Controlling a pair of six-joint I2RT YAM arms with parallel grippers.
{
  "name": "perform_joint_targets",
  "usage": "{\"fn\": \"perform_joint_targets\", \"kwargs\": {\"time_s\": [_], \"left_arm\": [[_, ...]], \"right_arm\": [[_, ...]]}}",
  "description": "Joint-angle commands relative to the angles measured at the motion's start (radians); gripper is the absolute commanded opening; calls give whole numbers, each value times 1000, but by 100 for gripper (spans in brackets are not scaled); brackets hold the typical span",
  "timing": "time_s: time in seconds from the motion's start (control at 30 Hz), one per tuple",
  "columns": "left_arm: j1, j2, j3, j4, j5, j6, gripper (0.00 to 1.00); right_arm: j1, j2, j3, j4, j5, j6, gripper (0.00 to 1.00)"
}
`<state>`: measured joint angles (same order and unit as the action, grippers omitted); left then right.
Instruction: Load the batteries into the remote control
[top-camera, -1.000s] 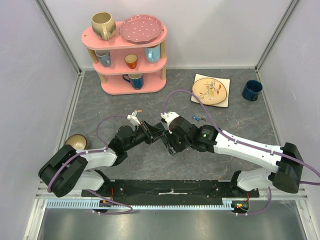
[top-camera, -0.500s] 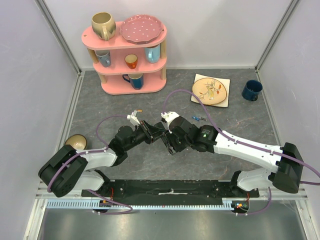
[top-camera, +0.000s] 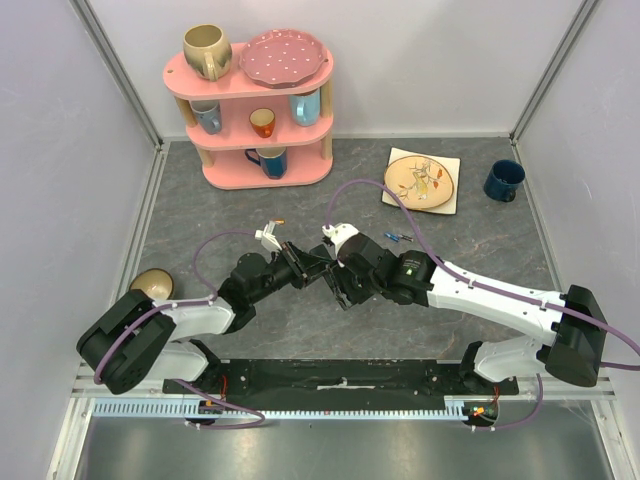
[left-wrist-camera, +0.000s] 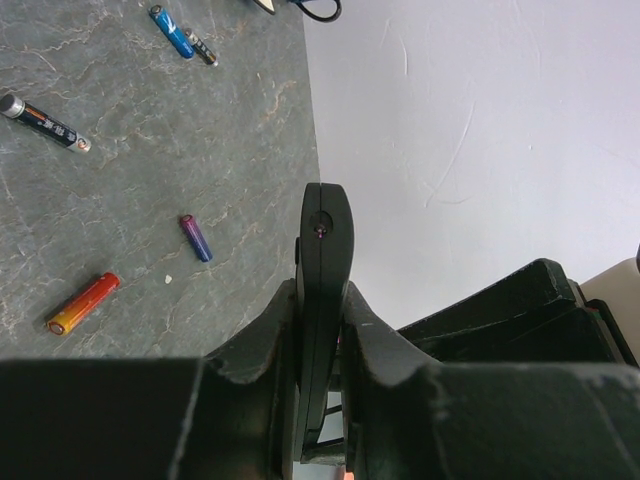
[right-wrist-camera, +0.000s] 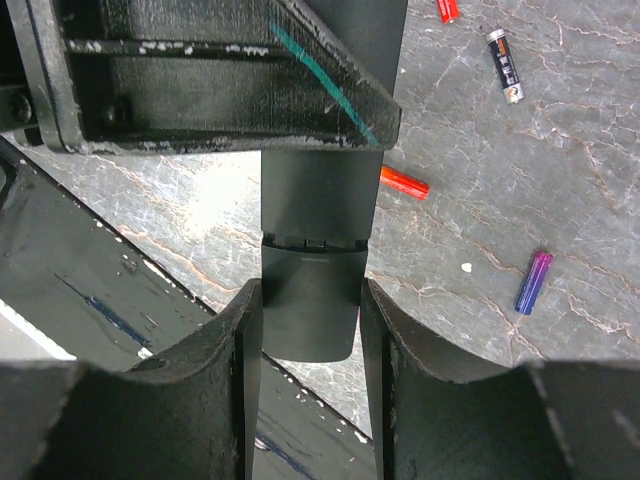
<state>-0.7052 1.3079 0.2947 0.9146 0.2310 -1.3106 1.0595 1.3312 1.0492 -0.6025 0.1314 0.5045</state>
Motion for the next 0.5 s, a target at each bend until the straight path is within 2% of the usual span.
{"fn": "perform_joint_targets", "kwargs": {"time_s": [0.0,0.47], "left_arm": [[-37,-62,35,195,31,-82,2],[-59,-75,34,178,22,-78,2]], "right_arm": [[4,22,-21,0,20,3,0],[2,29,-14,-2,33,-3,0]]}}
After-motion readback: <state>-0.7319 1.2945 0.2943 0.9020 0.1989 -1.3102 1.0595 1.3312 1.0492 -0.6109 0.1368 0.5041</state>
